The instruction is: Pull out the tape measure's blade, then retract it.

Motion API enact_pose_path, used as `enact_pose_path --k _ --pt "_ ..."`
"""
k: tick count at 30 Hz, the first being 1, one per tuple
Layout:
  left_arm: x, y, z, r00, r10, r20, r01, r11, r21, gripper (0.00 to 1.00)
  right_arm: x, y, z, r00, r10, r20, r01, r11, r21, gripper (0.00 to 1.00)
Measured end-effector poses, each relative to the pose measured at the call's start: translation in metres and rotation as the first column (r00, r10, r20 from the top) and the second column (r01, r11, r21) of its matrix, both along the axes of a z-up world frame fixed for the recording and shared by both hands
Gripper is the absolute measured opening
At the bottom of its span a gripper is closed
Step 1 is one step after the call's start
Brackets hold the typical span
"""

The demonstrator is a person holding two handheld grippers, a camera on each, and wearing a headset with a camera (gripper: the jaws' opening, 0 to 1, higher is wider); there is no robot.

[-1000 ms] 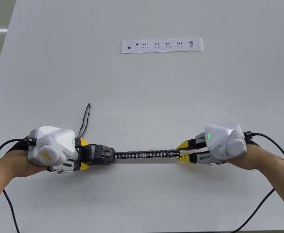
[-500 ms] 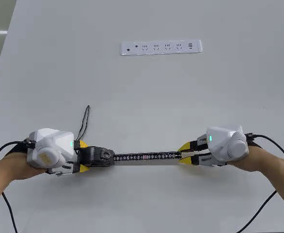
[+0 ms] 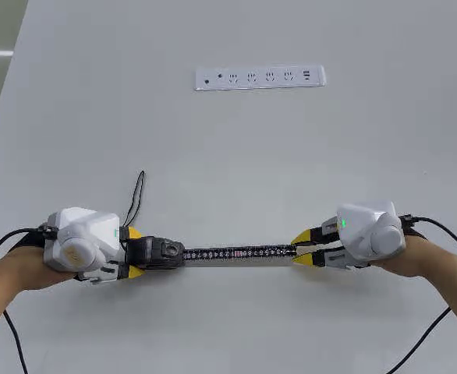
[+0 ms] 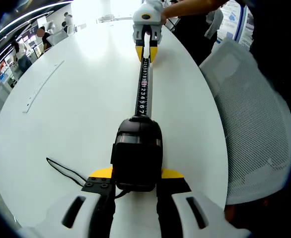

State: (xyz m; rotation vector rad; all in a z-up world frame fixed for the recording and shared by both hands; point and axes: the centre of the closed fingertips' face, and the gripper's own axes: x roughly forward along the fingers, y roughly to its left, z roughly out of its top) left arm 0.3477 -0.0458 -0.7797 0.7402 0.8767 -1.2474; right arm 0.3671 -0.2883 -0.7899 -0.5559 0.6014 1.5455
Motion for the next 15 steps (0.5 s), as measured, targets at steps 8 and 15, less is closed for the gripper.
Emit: enact_pose_path --k 8,15 --pt "0.0004 0.0001 -0.0008 1.0 -0.001 0.0 0.001 1.0 0.001 0.28 -0.0006 -0.0046 0.0006 1.0 -0.005 -0.002 0.005 1.0 -0.006 0.1" --pt "0.0006 0.001 -0.002 1.0 -0.004 -0.002 0.004 1.0 0.006 0.28 -0.0005 -0.0079 0.002 1.0 -0.003 0.002 0.003 1.0 -0.01 0.1"
